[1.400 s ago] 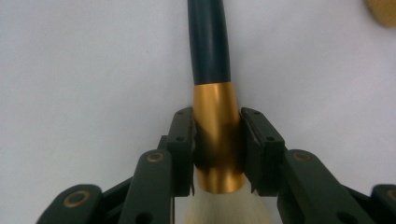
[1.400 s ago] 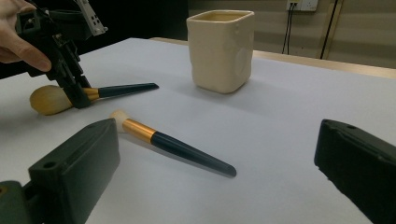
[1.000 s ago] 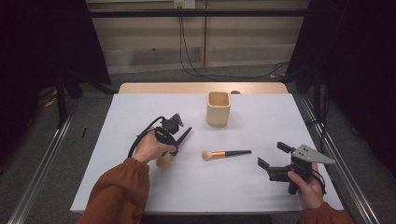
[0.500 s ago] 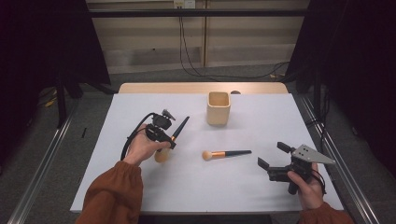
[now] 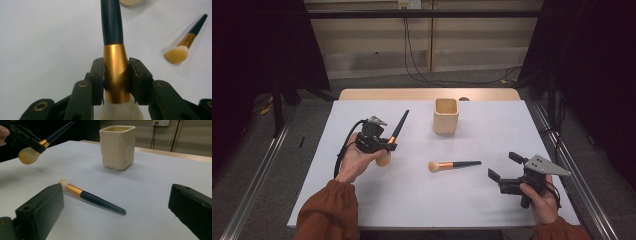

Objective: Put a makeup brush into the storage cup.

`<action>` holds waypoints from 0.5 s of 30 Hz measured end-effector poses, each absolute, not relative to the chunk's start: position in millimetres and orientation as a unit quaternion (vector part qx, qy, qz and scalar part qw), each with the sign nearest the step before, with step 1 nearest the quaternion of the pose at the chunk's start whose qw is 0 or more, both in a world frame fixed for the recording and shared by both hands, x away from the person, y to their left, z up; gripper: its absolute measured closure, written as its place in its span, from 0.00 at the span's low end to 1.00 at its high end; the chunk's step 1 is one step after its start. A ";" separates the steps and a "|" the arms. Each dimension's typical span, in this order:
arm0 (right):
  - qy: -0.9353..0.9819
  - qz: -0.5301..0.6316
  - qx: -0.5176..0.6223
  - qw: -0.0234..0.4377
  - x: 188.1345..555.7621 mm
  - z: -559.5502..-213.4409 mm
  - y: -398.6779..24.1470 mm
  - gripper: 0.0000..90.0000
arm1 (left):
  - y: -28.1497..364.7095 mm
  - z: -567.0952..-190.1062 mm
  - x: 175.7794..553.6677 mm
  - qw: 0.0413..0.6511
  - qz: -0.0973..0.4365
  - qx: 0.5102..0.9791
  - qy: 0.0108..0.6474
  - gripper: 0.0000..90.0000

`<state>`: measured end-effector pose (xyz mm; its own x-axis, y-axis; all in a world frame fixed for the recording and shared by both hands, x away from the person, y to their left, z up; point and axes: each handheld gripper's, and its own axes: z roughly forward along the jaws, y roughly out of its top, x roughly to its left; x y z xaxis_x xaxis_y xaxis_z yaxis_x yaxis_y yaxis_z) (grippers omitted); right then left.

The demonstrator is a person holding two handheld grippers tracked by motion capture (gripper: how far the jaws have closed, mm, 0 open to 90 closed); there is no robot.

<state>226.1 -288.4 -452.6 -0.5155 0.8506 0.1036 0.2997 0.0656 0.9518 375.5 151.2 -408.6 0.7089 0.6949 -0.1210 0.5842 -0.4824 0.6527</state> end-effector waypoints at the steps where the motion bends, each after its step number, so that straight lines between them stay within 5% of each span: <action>1: 0.684 0.538 0.420 0.256 226.2 -452.7 -288.6 0.00 | 153.0 -408.5 374.7 0.354 0.081 0.853 0.374 0.74; 15: 0.683 0.539 0.422 0.257 226.3 -452.6 -288.1 0.00 | 178.6 -397.0 364.9 0.464 0.119 0.794 0.375 0.74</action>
<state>226.3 -288.1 -452.6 -0.5122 0.8526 0.1041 0.2997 0.0638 0.9519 364.9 178.6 -397.0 0.6903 0.7057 -0.1593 0.4857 -0.2888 0.8251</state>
